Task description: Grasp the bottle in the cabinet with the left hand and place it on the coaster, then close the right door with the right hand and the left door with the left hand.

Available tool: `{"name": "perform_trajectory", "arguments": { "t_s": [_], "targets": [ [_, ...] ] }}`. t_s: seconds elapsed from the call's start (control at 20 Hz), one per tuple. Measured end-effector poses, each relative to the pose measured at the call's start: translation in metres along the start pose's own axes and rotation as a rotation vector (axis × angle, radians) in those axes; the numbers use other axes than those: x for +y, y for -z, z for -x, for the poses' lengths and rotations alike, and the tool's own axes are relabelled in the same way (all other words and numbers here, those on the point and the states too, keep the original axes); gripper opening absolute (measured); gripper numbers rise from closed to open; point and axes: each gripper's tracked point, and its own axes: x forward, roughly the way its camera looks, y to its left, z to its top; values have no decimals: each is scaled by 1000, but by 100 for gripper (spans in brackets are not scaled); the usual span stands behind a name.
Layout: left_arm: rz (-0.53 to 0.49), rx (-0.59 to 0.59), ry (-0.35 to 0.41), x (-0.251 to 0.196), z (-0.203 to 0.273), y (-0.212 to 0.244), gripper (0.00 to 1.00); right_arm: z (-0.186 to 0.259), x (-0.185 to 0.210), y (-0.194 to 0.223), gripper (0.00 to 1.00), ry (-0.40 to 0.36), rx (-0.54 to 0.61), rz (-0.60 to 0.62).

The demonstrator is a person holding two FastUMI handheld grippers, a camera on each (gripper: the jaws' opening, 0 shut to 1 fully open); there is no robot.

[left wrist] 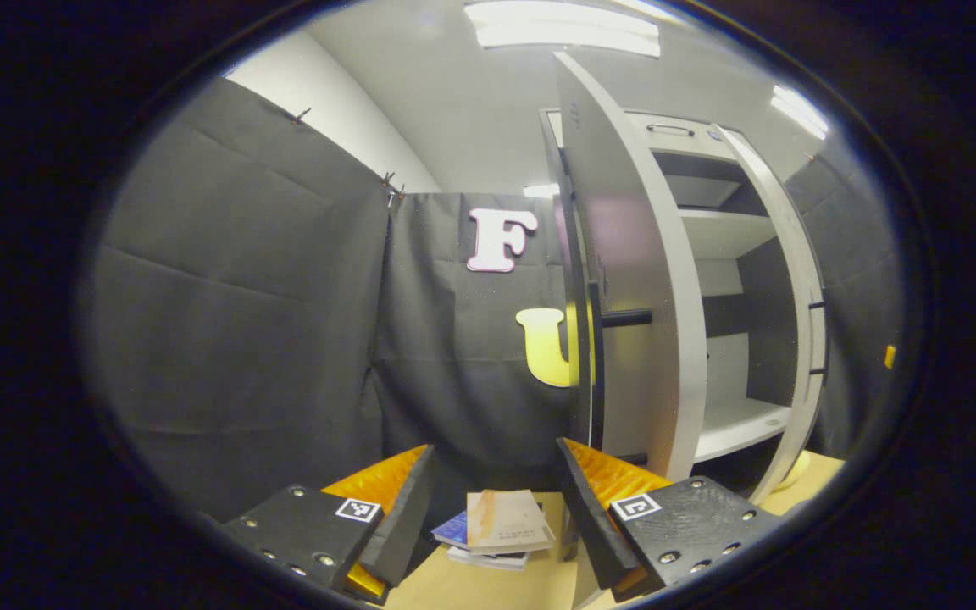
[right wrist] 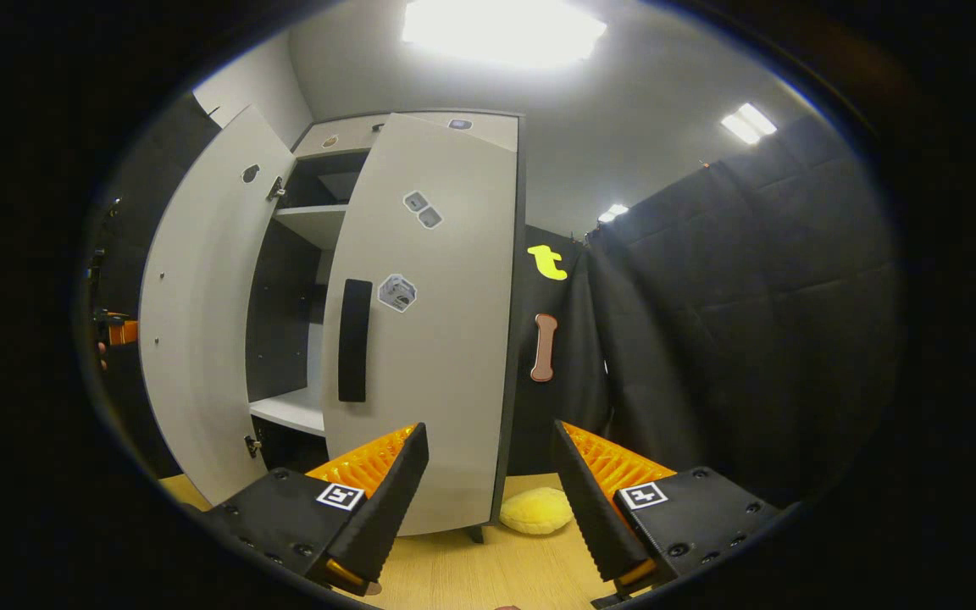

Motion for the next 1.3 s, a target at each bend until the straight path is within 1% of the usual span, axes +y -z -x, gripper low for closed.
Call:
{"name": "perform_trajectory", "arguments": {
  "t_s": [0.1, 0.15, 0.3, 0.5, 0.55, 0.6, 0.65, 0.7, 0.75, 0.8, 0.85, 0.9, 0.95, 1.0, 1.15, 1.2, 1.25, 1.3],
  "targets": [
    [8, -1, 37, -18, 3, -2, 89, 2, -6, 2, 93, 4, 7, 1],
    [14, -3, 55, -27, 4, -3, 90, 3, -9, 2, 93, 6, 8, 1],
    [21, -9, 87, -53, 6, -6, 90, 6, -15, 0, 93, 9, 2, 2],
    [16, -17, 124, -81, 8, -8, 90, 15, -31, -2, 93, 32, -3, 22],
    [18, -21, 129, -87, 8, -10, 90, 16, -36, -1, 93, 38, -1, 24],
    [19, -25, 131, -93, 7, -12, 89, 19, -40, -1, 90, 45, 2, 26],
    [18, -29, 130, -98, 4, -13, 89, 21, -44, 0, 90, 53, 3, 26],
    [14, -32, 126, -101, 3, -14, 89, 24, -48, 0, 93, 60, 5, 25],
    [12, -40, 119, -103, 3, -18, 89, 25, -51, 0, 93, 67, 4, 23],
    [14, -48, 114, -105, 2, -20, 83, 27, -54, 0, 93, 74, 4, 22],
    [21, -52, 117, -108, 1, -21, 83, 29, -57, 0, 93, 82, 5, 22],
    [31, -47, 131, -114, -1, -19, 83, 30, -58, 1, 90, 88, 9, 24],
    [46, -45, 148, -117, 1, -19, 83, 31, -61, 3, 90, 92, 12, 24],
    [56, -42, 162, -125, 1, -18, 90, 32, -63, 3, 93, 96, 15, 24],
    [65, -43, 200, -156, -4, -17, 90, 38, -68, 8, 93, 107, 20, 28],
    [66, -43, 217, -168, -6, -17, 90, 39, -71, 9, 90, 110, 23, 31],
    [67, -41, 233, -181, -9, -17, 90, 41, -72, 10, 93, 114, 27, 34],
    [67, -42, 248, -194, -13, -18, 90, 43, -75, 11, 93, 118, 30, 35]
  ]
}}
